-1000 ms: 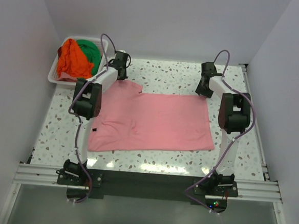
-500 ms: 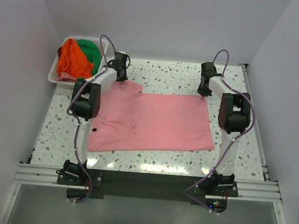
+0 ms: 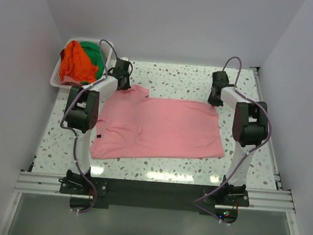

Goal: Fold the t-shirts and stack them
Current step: Fold the tshirt

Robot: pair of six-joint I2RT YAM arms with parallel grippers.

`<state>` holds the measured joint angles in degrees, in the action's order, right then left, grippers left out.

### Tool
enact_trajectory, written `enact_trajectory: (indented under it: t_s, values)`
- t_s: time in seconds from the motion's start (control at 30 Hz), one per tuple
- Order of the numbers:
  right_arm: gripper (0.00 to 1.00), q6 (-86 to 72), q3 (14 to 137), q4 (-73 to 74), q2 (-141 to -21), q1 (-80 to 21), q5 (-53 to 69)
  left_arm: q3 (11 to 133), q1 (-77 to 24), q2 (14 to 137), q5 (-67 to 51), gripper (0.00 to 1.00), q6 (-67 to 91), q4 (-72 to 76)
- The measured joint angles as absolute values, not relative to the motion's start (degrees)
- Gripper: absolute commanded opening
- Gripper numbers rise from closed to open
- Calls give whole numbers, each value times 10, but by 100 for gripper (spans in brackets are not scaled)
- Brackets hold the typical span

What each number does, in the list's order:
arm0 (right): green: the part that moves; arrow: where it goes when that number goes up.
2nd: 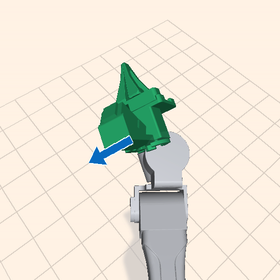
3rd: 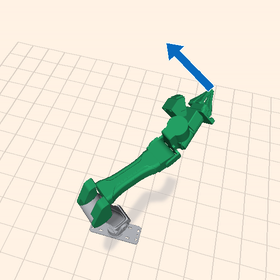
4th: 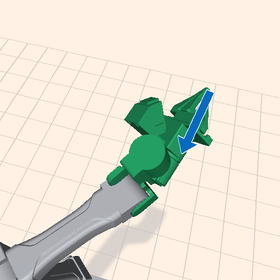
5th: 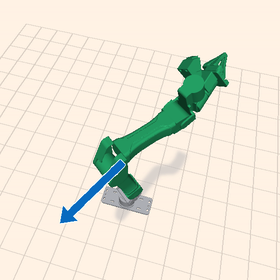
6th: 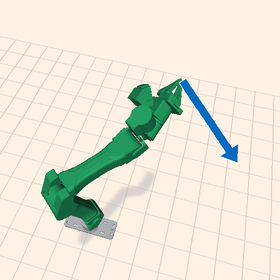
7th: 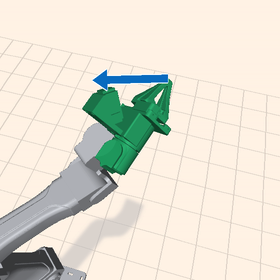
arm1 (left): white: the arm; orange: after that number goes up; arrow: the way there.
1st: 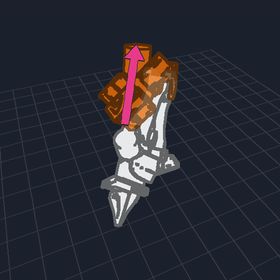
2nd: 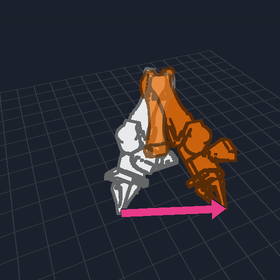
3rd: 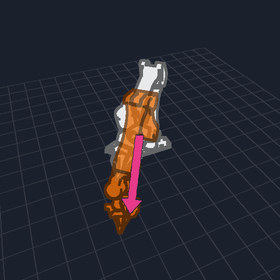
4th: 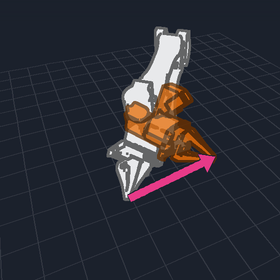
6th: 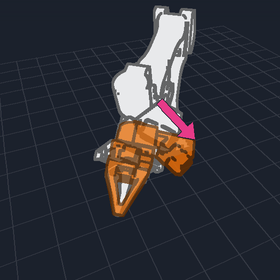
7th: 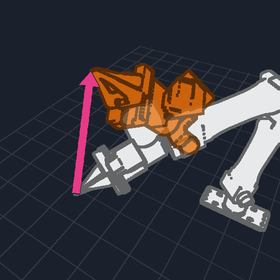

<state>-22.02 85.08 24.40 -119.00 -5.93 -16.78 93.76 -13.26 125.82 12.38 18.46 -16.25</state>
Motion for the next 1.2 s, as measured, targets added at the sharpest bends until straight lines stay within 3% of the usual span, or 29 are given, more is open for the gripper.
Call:
enact_trajectory:
  t_s: [0.57,0.9,1.2]
  values:
    - [0,-215,763,222,-1069,-59,-137,670,-134,1007,81,0,193,-64]
    - [0,-215,748,230,-1037,-59,-137,494,-160,819,124,0,250,-53]
    - [0,-216,713,236,-976,-59,-140,410,-169,673,145,0,314,-74]
